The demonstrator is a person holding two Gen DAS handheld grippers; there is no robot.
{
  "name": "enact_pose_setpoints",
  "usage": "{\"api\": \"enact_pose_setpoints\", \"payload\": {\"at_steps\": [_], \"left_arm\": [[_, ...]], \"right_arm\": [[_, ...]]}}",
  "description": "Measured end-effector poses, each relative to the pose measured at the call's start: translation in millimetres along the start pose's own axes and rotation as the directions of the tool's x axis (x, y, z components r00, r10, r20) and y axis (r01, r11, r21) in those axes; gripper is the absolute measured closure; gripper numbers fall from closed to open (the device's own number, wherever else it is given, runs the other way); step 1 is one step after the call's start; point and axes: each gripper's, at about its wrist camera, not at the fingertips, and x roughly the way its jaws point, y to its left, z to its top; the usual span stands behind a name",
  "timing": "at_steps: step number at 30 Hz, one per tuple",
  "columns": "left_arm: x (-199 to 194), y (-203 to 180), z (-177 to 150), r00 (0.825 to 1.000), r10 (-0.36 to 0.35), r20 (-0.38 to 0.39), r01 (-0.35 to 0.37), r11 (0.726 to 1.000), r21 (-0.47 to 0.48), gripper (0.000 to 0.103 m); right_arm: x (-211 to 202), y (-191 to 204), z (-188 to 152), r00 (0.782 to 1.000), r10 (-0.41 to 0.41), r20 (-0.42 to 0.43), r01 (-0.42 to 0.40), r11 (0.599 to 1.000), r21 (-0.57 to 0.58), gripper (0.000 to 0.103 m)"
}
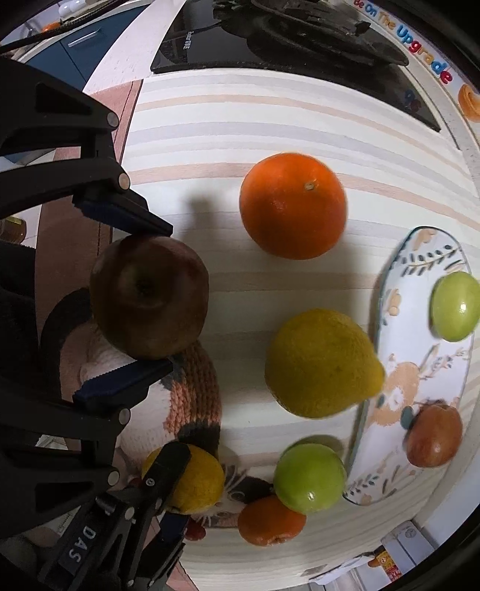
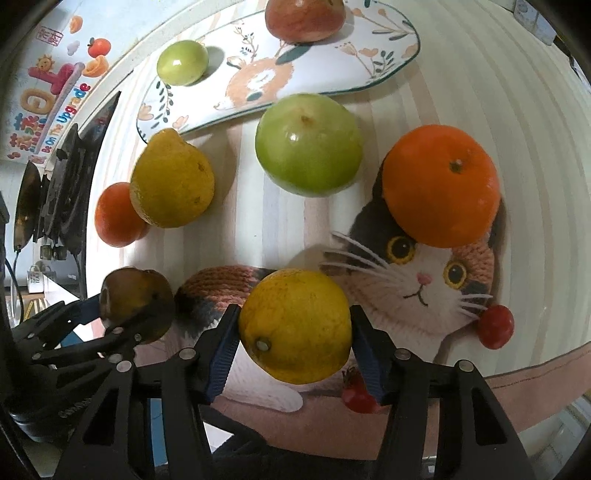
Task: Organize fruits
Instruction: 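Place the yellow lemon on the plate with the right tool while the left tool places the brown apple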
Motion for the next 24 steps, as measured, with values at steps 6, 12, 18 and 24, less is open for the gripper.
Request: {"api": "enact_pose_setpoints", "payload": {"at_steps": [6, 12, 18, 24], "left_arm": [[-50.9, 9.3, 12.1, 0.994, -0.063, 0.085, 0.062, 0.998, 0.006, 0.04], [-108.4, 21.1, 60.6, 0.976, -0.106, 0.19, 0.106, 0.994, 0.01, 0.039], [-88.6, 47.2, 135.6, 0.987, -0.042, 0.158, 0.043, 0.999, -0.003, 0.039], [-35.0, 64.6, 178.5, 0.997, -0.067, 0.026, 0.068, 0.996, -0.054, 0.039]], "right_arm": [[-49.3, -3.6, 15.2, 0.994, 0.079, 0.075, -0.081, 0.996, 0.02, 0.043], [-88.7, 12.7, 64.9, 0.982, 0.097, 0.163, -0.093, 0.995, -0.027, 0.043], [-59.8, 36.6, 126.4, 0.988, 0.06, 0.146, -0.05, 0.996, -0.071, 0.043], [-10.3, 51.1, 157.3, 0.996, 0.04, 0.074, -0.031, 0.993, -0.118, 0.043]]}}
